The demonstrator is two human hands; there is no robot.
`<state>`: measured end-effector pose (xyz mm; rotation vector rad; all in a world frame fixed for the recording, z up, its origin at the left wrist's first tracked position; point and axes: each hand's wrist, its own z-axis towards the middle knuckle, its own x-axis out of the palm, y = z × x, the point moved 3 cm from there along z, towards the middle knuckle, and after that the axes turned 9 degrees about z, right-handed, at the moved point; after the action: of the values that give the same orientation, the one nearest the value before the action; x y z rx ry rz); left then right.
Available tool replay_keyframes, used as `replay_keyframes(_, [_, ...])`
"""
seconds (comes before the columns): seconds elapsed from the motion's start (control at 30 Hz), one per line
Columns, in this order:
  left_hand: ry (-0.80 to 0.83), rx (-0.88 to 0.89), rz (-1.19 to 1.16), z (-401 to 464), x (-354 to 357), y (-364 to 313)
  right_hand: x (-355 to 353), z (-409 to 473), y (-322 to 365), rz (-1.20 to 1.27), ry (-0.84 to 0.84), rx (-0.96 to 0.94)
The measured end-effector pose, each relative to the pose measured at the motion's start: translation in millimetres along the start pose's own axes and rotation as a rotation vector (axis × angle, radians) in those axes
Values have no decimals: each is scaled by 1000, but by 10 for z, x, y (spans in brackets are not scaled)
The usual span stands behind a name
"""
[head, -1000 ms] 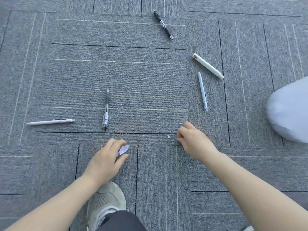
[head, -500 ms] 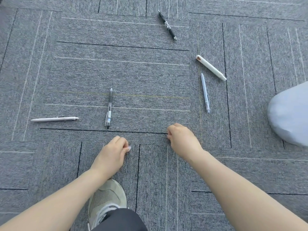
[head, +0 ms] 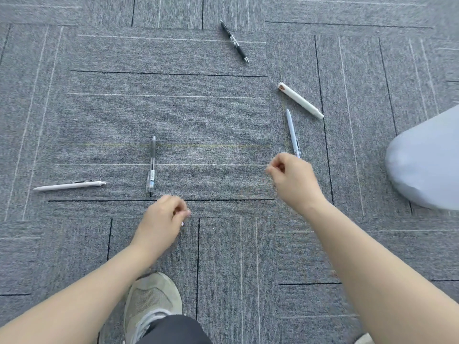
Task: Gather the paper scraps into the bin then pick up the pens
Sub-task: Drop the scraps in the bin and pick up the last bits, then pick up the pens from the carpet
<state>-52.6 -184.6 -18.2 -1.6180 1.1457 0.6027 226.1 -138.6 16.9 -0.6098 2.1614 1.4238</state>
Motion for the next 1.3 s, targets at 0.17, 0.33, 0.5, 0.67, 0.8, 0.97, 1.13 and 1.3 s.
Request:
replay_keyframes(0.17, [-53, 163, -289, 592, -550, -1221, -939, 137, 480, 161, -283, -79])
replay_keyframes(0.33, [84, 506, -631, 890, -873, -3157, -2404, -145, 650, 206, -740, -138])
replay_keyframes(0.5, [109, 742, -681, 874, -654, -4770, -3349, -612, 153, 248, -885, 38])
replay_keyframes(0.67, [137, 847, -439, 878, -214, -5478, -3651, -720, -396, 255, -848, 228])
replay_keyframes(0.8, [146, 944, -55, 834, -9, -5576, -3662, -662, -623, 163, -662, 390])
replay_keyframes(0.97, [-34, 988, -221, 811, -213, -5433, -3714, -645, -551, -55, -819, 426])
replay_keyframes(1.13, [-158, 872, -380, 1078, -485, -4936, -3610, -517, -397, -80, -904, 336])
replay_keyframes(1.3, [-71, 661, -100, 1540, -370, -3891, -3459, -461, -411, -126, -682, 527])
